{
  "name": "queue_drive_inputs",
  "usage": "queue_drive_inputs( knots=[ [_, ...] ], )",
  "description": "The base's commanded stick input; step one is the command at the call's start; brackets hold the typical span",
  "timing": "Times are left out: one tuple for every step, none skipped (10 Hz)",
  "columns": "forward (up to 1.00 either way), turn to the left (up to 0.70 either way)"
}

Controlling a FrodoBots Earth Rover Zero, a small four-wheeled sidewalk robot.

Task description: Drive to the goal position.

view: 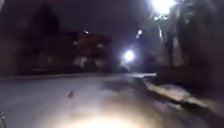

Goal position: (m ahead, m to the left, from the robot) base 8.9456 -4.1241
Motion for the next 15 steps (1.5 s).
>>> queue_drive_inputs(
  knots=[
    [0.7,0.0],
    [0.7,0.0],
    [0.7,0.0],
    [0.7,0.0],
    [0.7,0.0],
    [0.7,0.0],
    [0.7,0.0],
    [0.7,0.0],
    [0.7,0.0],
    [0.7,-0.05],
    [0.7,-0.16],
    [0.7,-0.35],
    [0.7,-0.35],
    [0.7,-0.35],
    [0.7,-0.35]
  ],
)
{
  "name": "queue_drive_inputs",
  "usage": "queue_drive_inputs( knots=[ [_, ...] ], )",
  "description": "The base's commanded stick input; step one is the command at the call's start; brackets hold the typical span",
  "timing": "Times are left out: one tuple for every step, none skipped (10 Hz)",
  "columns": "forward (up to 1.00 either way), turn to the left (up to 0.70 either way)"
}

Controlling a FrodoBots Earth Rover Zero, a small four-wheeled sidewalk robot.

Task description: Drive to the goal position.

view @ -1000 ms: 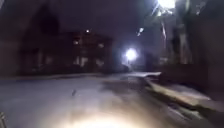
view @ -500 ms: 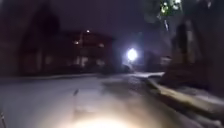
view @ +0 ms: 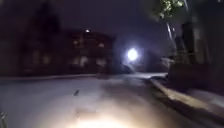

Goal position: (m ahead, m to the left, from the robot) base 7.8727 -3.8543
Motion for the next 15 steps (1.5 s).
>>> queue_drive_inputs(
  knots=[
    [0.7,-0.35],
    [0.7,-0.35],
    [0.7,-0.35],
    [0.7,-0.34],
    [0.7,-0.12],
    [0.7,0.0],
    [0.7,0.0],
    [0.7,0.0],
    [0.7,0.0],
    [0.7,0.0],
    [0.7,0.0],
    [0.7,0.0],
    [0.7,0.0],
    [0.7,0.0],
    [0.7,0.0]
  ],
)
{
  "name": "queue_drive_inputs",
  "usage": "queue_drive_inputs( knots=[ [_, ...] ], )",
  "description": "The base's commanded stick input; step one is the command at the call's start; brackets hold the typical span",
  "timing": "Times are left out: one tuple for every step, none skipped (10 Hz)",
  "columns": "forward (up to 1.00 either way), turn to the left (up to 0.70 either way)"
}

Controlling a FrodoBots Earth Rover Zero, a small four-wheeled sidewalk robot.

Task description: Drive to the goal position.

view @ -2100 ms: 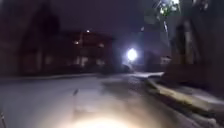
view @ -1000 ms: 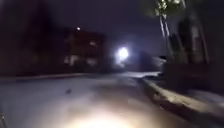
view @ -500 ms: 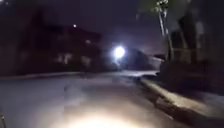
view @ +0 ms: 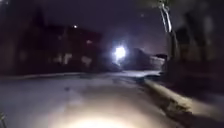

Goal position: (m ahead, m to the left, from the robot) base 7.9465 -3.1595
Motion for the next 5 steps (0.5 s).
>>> queue_drive_inputs(
  knots=[
    [0.7,0.0],
    [0.7,0.0],
    [0.7,0.0],
    [0.7,0.0],
    [0.7,0.0]
  ],
)
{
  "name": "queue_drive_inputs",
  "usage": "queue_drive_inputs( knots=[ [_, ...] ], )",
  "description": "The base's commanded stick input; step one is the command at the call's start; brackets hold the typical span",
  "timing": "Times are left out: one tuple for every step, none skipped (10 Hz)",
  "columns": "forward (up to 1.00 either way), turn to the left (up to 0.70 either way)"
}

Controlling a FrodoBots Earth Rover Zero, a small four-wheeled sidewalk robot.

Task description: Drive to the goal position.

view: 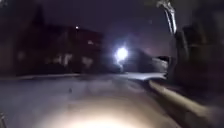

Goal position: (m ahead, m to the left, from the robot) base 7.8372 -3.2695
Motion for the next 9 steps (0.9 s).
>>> queue_drive_inputs(
  knots=[
    [0.7,-0.06],
    [0.7,-0.28],
    [0.7,-0.35],
    [0.7,-0.35],
    [0.7,-0.35],
    [0.7,-0.35],
    [0.7,-0.35],
    [0.7,-0.35],
    [0.7,-0.35]
  ],
)
